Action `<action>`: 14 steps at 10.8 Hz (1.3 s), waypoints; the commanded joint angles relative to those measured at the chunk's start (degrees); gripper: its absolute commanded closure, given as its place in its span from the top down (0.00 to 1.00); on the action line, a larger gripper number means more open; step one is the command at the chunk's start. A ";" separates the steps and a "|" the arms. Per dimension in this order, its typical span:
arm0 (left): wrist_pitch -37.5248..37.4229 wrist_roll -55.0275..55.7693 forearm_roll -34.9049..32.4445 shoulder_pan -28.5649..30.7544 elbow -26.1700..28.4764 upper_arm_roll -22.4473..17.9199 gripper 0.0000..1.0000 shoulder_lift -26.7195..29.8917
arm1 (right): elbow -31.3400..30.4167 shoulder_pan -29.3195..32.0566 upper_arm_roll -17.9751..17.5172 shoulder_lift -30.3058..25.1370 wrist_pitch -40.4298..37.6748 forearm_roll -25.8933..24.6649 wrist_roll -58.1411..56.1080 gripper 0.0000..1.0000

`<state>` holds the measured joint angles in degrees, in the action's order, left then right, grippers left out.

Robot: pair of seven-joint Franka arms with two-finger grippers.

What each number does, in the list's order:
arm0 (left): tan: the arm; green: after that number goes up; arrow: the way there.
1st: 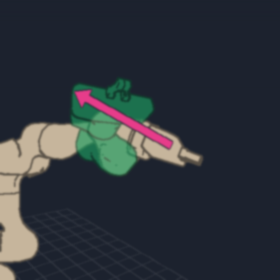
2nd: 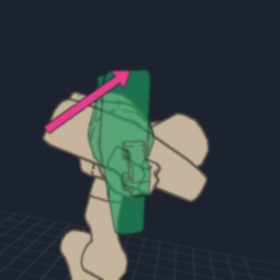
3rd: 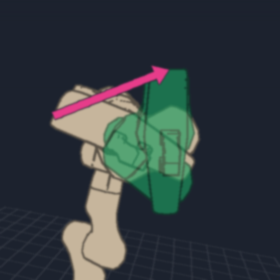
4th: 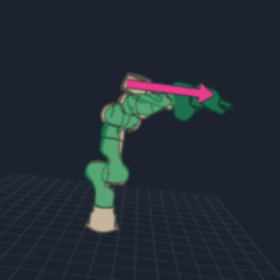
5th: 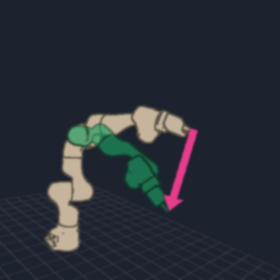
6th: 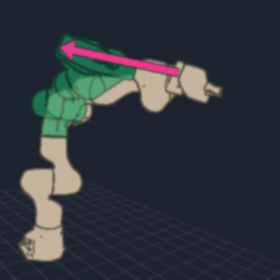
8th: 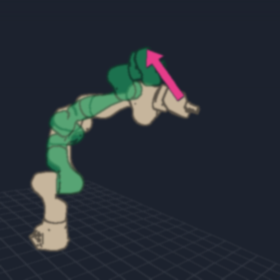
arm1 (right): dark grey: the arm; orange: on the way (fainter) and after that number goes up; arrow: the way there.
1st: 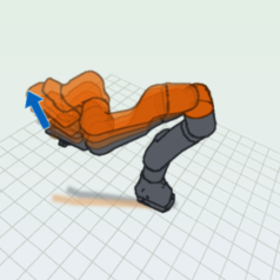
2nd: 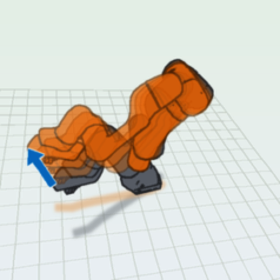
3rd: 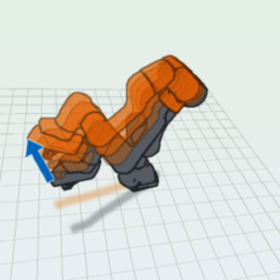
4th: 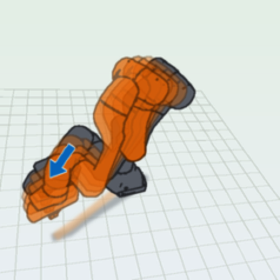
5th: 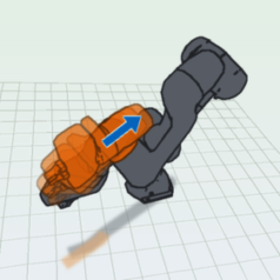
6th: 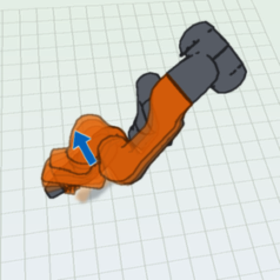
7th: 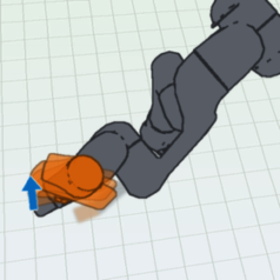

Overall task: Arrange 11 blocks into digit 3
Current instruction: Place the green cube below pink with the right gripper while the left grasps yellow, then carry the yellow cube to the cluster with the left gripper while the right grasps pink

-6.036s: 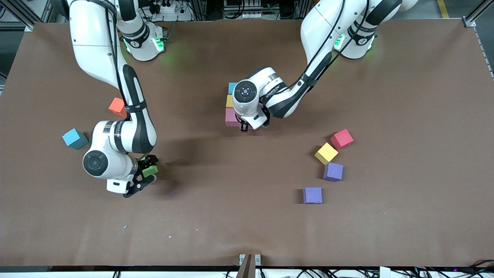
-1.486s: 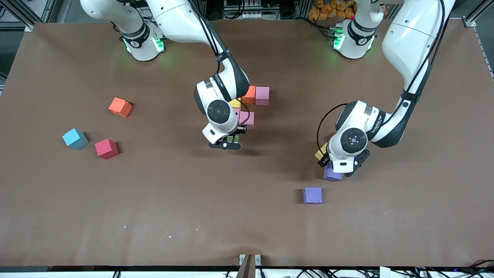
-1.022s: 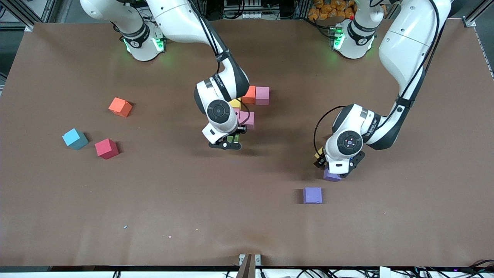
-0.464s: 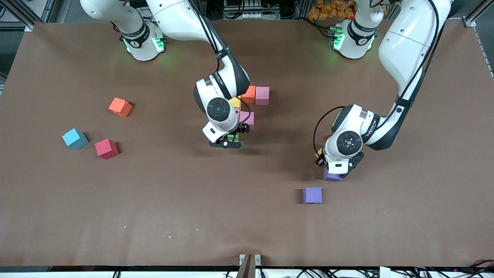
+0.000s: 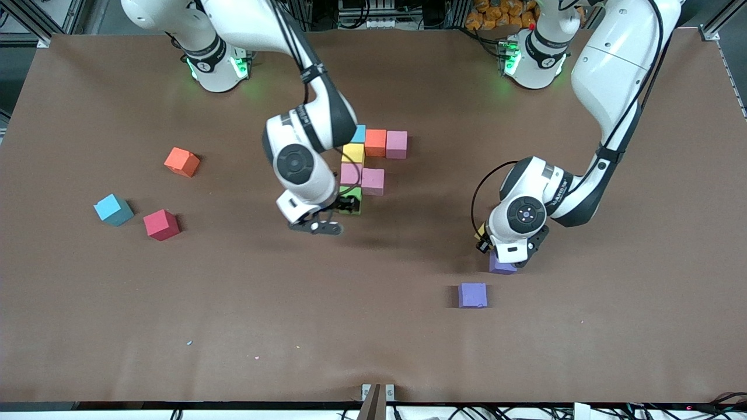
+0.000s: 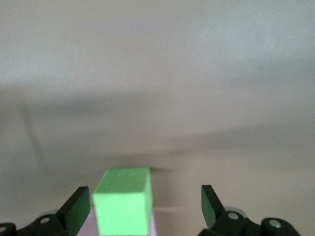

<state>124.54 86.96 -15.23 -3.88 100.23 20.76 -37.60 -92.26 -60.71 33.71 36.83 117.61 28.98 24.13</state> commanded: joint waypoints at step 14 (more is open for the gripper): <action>4.23 50.75 -1.47 -14.74 2.07 7.89 0.00 -0.81 | -8.09 27.57 6.63 0.17 1.01 -1.38 -57.50 1.00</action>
<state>128.04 134.78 -15.24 -17.74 101.41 28.85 -38.41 -97.29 -34.07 40.81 37.74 115.22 28.34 -29.57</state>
